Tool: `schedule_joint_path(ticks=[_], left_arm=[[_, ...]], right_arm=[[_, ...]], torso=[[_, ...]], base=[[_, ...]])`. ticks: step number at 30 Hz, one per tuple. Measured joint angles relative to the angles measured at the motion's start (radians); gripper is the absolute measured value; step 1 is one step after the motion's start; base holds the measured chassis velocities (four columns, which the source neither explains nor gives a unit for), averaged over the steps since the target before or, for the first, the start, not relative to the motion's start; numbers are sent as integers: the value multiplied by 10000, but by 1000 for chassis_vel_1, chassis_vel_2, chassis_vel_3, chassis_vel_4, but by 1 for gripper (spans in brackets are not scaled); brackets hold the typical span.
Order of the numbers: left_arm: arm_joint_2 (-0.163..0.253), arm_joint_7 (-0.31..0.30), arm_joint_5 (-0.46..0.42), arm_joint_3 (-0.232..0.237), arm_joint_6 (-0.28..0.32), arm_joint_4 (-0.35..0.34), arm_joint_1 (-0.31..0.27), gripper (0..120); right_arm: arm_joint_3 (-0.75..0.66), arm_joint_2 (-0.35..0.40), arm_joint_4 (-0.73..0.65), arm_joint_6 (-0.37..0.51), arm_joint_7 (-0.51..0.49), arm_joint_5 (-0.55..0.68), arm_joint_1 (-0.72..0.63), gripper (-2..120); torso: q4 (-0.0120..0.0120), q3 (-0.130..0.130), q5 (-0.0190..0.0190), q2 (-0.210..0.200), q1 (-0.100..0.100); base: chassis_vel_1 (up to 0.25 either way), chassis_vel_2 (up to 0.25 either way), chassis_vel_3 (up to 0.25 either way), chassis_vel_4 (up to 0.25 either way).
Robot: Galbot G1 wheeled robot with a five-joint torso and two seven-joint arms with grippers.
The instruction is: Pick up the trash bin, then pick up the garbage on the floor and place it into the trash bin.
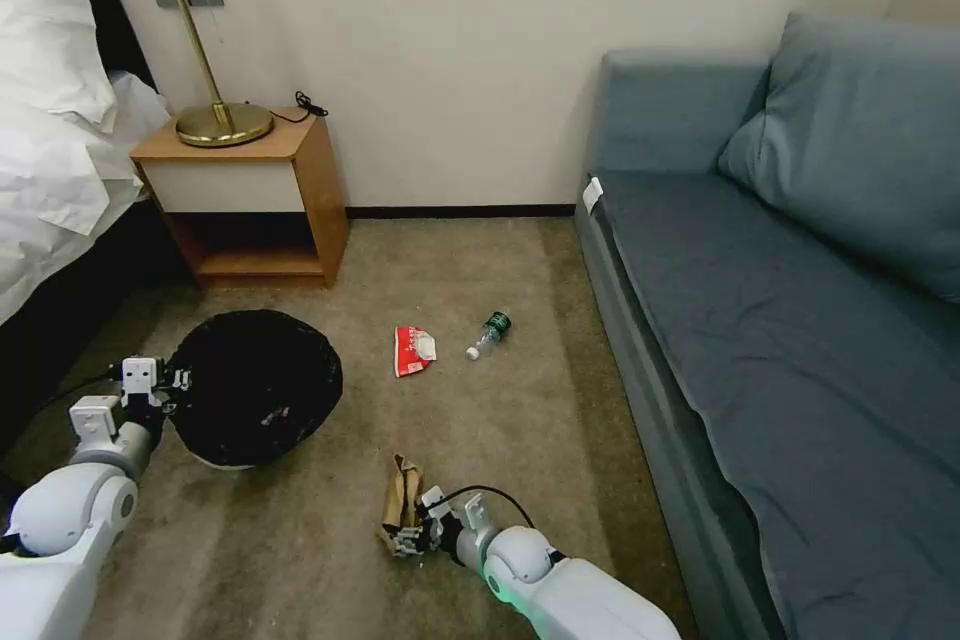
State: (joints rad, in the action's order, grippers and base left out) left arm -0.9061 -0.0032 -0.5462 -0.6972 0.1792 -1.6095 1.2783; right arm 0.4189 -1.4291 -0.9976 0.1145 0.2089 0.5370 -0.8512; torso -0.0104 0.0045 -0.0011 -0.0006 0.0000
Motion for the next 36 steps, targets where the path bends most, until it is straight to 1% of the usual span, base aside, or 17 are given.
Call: schedule_joint_path(ticks=[1, 3, 4, 5, 6, 7, 9, 10, 12, 13, 15, 16, 17, 28, 36], left_arm=[[0, 0, 0, 0, 0, 0, 0, 4], [-13, 9, 7, 53, -13, 47, -66, 4], [-13, 9, 7, 53, -13, 47, -66, 4], [-48, 19, 13, 69, -26, 67, -89, 4], [-84, 35, 26, 74, -31, 90, -96, 4], [-84, 35, 26, 74, -31, 90, -96, 4], [-138, 76, 74, 77, -60, 137, -98, 4], [-138, 76, 74, 77, -60, 137, -98, 4], [-154, 88, 106, 81, -77, 178, -107, 4], [-154, 88, 106, 81, -77, 178, -107, 4], [-154, 91, 117, 88, -79, 194, -124, 4], [-154, 91, 117, 88, -79, 194, -124, 4], [-151, 96, 120, 111, -80, 203, -163, 4], [-42, 112, 90, 122, -80, 202, -210, 4], [-146, 101, 185, 158, -80, 190, -141, 4]], right_arm=[[0, 0, 0, 0, 0, 0, 0, 54], [-45, -26, 102, -85, 106, -10, -8, 45], [-45, -26, 102, -85, 106, -10, -8, 45], [-66, -29, 143, -134, 128, -16, -8, 41], [-77, -29, 165, -155, 137, -18, -6, 32], [-77, -29, 165, -155, 137, -18, -6, 32], [-91, -19, 171, -173, 159, -16, 8, 22], [-91, -19, 171, -173, 159, -16, 8, 22], [-91, -5, 174, -184, 164, -11, 25, 11], [-91, -5, 174, -184, 164, -11, 25, 11], [-89, -1, 176, -189, 172, -6, 46, 4], [-89, -1, 176, -189, 172, -6, 46, 4], [-83, 0, 178, -192, 187, 1, 67, 0], [-80, 29, 164, -203, 222, 12, 102, 0], [-178, 18, 66, -200, 222, 12, 177, 0]], torso=[[0, 0, 0, 0, 0], [0, 0, 0, 0, 0], [0, 0, 0, 0, 0], [-1, 0, 0, 0, 0], [-1, 0, 0, 0, 0], [-1, 0, 0, 0, 0], [0, 0, 0, 0, 0], [0, 0, 0, 0, 0], [0, 0, 0, 0, 0], [0, 0, 0, 0, 0], [1, 0, 0, 0, 0], [1, 0, 0, 0, 0], [1, 0, 0, 0, 0], [0, 0, 0, 0, 0], [0, 0, 0, 0, 0]], base=[[0, 0, 0, 0], [0, 0, 0, 0], [0, 0, 0, 0], [0, 0, 0, 0], [0, 0, 0, 0], [0, 0, 0, 0], [0, 0, 0, 0], [0, 0, 0, 0], [0, 0, 0, 0], [0, 0, 0, 0], [0, 0, 0, 0], [0, 0, 0, 0], [0, 0, 0, 0], [0, 0, 0, 0], [0, 0, 0, 0]])
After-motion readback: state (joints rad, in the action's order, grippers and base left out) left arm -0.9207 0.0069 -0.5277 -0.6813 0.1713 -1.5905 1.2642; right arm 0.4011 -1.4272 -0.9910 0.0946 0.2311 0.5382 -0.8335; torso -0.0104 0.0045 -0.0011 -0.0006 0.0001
